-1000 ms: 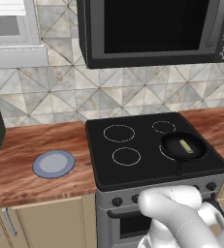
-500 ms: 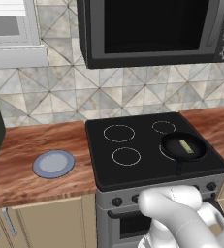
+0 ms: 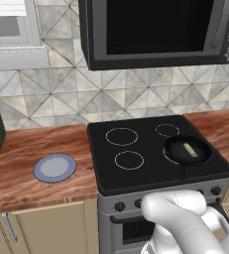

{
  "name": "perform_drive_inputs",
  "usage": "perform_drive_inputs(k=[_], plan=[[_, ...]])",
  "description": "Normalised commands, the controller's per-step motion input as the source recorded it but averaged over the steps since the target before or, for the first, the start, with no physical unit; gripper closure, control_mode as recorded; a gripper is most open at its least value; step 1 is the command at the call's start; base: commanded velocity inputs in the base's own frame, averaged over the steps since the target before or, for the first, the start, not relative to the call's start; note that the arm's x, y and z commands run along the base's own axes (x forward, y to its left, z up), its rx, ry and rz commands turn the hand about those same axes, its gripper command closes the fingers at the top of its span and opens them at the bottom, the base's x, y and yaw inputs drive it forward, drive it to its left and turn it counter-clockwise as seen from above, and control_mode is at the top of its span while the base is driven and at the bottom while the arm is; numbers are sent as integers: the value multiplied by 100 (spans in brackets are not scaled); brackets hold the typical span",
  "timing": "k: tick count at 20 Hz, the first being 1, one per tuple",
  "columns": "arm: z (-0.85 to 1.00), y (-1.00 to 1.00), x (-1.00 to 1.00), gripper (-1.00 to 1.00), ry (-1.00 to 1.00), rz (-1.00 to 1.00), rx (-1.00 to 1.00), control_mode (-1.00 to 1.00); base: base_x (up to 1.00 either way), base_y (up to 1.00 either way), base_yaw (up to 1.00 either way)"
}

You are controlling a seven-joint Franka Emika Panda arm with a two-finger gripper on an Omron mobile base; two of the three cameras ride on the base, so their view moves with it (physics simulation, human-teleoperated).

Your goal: Pick up the butter stick and place it in the pan. Then turn on the burner for the pan.

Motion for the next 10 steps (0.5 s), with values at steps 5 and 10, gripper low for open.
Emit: perform_drive_inputs(k=[5,10], plan=[[0,0,0,100,0,-3,-21,-100,0,0,0],[0,0,0,100,2,-4,-20,-100,0,0,0]])
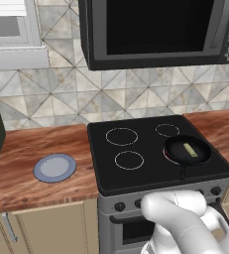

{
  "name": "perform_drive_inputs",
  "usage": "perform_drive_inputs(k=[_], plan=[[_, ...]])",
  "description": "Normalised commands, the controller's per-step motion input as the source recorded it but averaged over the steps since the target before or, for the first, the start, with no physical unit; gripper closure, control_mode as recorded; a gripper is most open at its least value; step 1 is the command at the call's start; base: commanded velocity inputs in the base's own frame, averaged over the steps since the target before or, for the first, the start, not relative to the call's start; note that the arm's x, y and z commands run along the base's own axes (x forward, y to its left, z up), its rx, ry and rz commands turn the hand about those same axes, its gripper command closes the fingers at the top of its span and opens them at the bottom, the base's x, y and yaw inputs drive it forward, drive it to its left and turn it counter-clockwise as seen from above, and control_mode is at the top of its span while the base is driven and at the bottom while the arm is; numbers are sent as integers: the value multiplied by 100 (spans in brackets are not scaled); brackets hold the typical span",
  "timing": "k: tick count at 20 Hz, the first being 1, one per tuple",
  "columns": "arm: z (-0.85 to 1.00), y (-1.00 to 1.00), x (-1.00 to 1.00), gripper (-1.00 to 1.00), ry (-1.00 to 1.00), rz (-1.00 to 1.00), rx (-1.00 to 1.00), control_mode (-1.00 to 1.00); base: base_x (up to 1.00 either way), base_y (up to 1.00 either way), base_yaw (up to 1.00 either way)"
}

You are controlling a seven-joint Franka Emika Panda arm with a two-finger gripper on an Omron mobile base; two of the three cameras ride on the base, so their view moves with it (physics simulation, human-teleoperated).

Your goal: Pick up the butter stick and place it in the pan. Then turn on the burner for the pan.

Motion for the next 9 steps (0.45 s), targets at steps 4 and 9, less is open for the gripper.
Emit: perform_drive_inputs(k=[4,9], plan=[[0,0,0,100,4,-6,-20,-100,0,0,0],[0,0,0,100,6,-6,-20,-100,0,0,0]])
